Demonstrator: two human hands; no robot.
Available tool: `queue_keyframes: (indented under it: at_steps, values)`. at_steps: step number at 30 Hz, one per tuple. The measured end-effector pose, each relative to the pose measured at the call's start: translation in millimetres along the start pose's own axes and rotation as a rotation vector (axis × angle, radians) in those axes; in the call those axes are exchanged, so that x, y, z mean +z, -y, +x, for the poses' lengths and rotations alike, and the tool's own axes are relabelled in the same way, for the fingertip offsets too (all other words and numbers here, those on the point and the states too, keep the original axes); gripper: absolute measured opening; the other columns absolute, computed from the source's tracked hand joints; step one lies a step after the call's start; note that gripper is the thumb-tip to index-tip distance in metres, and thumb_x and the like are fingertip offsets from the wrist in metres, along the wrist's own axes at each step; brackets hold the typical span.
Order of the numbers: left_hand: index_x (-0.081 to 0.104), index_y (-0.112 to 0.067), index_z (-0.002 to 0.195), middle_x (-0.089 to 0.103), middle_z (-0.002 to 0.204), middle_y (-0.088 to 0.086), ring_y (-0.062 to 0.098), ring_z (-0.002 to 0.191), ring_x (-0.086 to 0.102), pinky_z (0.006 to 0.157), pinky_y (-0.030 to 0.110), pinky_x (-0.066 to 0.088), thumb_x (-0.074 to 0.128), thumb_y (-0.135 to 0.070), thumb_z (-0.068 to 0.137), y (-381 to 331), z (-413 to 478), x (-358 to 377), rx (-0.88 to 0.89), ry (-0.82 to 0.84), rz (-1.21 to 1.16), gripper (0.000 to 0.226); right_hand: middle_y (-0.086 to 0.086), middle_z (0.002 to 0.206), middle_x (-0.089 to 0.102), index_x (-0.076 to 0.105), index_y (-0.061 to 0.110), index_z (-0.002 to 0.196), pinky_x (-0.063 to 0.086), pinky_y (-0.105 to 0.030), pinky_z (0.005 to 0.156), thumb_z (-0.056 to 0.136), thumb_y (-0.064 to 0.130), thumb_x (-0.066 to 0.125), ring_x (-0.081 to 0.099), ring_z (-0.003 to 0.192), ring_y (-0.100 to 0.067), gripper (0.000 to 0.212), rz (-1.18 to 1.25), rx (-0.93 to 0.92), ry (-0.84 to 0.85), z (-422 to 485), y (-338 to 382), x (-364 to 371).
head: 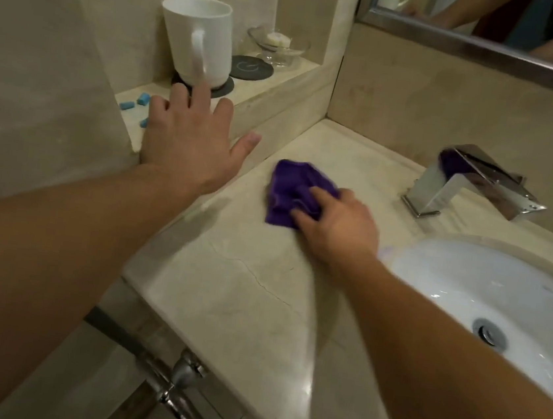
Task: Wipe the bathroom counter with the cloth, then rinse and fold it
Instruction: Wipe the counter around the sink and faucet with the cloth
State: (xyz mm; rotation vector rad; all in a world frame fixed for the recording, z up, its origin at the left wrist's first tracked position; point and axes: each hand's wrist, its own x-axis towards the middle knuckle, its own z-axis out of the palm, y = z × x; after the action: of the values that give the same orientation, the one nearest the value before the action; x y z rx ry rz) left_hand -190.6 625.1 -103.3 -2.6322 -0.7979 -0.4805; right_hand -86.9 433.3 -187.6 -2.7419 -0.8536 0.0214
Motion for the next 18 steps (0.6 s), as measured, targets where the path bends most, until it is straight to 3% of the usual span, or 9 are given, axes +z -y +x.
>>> queue_keyframes:
  at_steps: [4,9,14,18]
  values:
    - [0.049,-0.014,0.125,0.044,0.126,0.02,0.038,0.109,0.043,0.088,0.047,0.035,0.014,-0.072,0.092,-1,0,1,0.004,-0.005,0.023,0.075,-0.013,0.133,0.05,0.04,0.035,0.148,0.048,-0.048,0.098,0.093,0.07,0.037,0.052,0.118,-0.035,0.065,-0.043,0.269,-0.042,15,-72,-14]
    - [0.044,-0.014,0.132,0.043,0.125,0.02,0.037,0.108,0.043,0.087,0.047,0.036,0.01,-0.076,0.089,0,0,4,0.036,0.007,0.059,0.083,-0.019,0.139,0.043,0.044,0.028,0.141,0.041,-0.051,0.103,0.098,0.055,0.039,0.043,0.126,-0.04,0.051,-0.054,0.37,-0.079,12,-52,-6]
    - [0.043,-0.013,0.134,0.043,0.124,0.02,0.037,0.108,0.043,0.087,0.047,0.036,0.011,-0.077,0.089,0,1,4,0.042,0.004,0.062,0.084,-0.016,0.133,0.049,0.049,0.028,0.133,0.039,-0.046,0.097,0.095,0.057,0.039,0.046,0.117,-0.036,0.049,-0.045,0.193,-0.054,2,7,5]
    - [0.042,-0.013,0.134,0.044,0.125,0.021,0.038,0.108,0.043,0.088,0.048,0.037,0.013,-0.077,0.089,1,1,3,0.039,-0.003,0.061,0.084,-0.009,0.134,0.051,0.05,0.035,0.136,0.041,-0.04,0.095,0.094,0.061,0.041,0.049,0.117,-0.031,0.05,-0.037,-0.181,-0.024,-14,56,23]
